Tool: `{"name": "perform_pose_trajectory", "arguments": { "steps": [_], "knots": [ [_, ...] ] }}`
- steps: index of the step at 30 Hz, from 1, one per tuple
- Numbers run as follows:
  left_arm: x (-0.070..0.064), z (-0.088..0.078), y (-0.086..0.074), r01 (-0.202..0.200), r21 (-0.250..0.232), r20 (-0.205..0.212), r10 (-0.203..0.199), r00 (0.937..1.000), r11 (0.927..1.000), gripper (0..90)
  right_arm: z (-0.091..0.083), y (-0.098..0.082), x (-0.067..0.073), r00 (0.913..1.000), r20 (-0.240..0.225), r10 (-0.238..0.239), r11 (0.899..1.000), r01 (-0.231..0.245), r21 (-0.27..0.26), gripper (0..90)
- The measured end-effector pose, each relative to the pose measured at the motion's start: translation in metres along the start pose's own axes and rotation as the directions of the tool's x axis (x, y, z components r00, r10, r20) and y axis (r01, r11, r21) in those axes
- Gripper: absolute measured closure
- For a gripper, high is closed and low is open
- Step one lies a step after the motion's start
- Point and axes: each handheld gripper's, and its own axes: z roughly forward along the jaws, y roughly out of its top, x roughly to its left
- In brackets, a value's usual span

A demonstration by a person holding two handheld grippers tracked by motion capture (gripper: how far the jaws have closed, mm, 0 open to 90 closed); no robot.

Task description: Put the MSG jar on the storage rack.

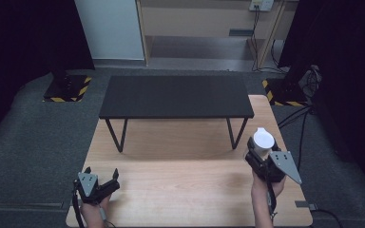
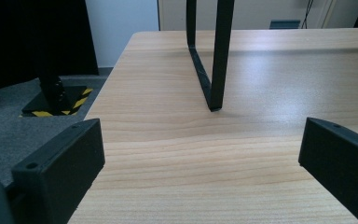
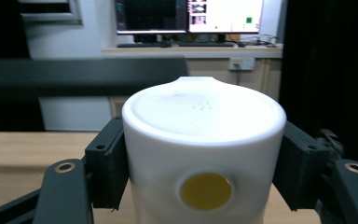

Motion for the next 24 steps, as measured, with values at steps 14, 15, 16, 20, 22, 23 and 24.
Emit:
{"name": "perform_pose_trajectory", "arguments": {
  "steps": [14,15,16,20,22,23,24],
  "knots": [
    [0.004,0.000,-0.001,0.038,-0.009,0.006,-0.038,0.9993,0.9993,0.0,0.038,0.097,0.034,0.9942,-0.106,-0.013,0.998,0.007,-0.056,31.0],
    [0.004,0.000,-0.001,0.040,-0.008,0.006,-0.040,0.9992,0.9992,0.0,0.050,0.108,0.038,0.9936,-0.113,-0.007,0.998,0.000,-0.062,31.0],
    [0.005,0.000,-0.001,0.040,-0.008,0.006,-0.040,0.9992,0.9992,0.0,0.055,0.112,0.039,0.9936,-0.113,-0.008,0.998,0.001,-0.064,31.0],
    [0.004,0.000,-0.001,0.042,-0.004,0.001,-0.042,0.9991,0.9991,0.0,0.081,0.127,0.051,0.9953,-0.097,0.011,0.998,-0.017,-0.055,30.9],
    [0.003,0.001,0.000,0.041,0.000,-0.001,-0.041,0.9992,0.9992,0.0,0.096,0.133,0.059,0.9971,-0.068,0.033,0.999,-0.036,-0.040,30.9],
    [0.003,0.001,0.000,0.036,0.000,0.000,-0.036,0.9993,0.9993,0.0,0.103,0.135,0.062,0.9977,-0.059,0.035,0.999,-0.037,-0.038,30.9],
    [0.003,0.001,0.000,0.036,0.000,0.000,-0.036,0.9993,0.9993,0.0,0.103,0.135,0.062,0.9977,-0.059,0.035,0.999,-0.037,-0.038,30.9]
  ]
}}
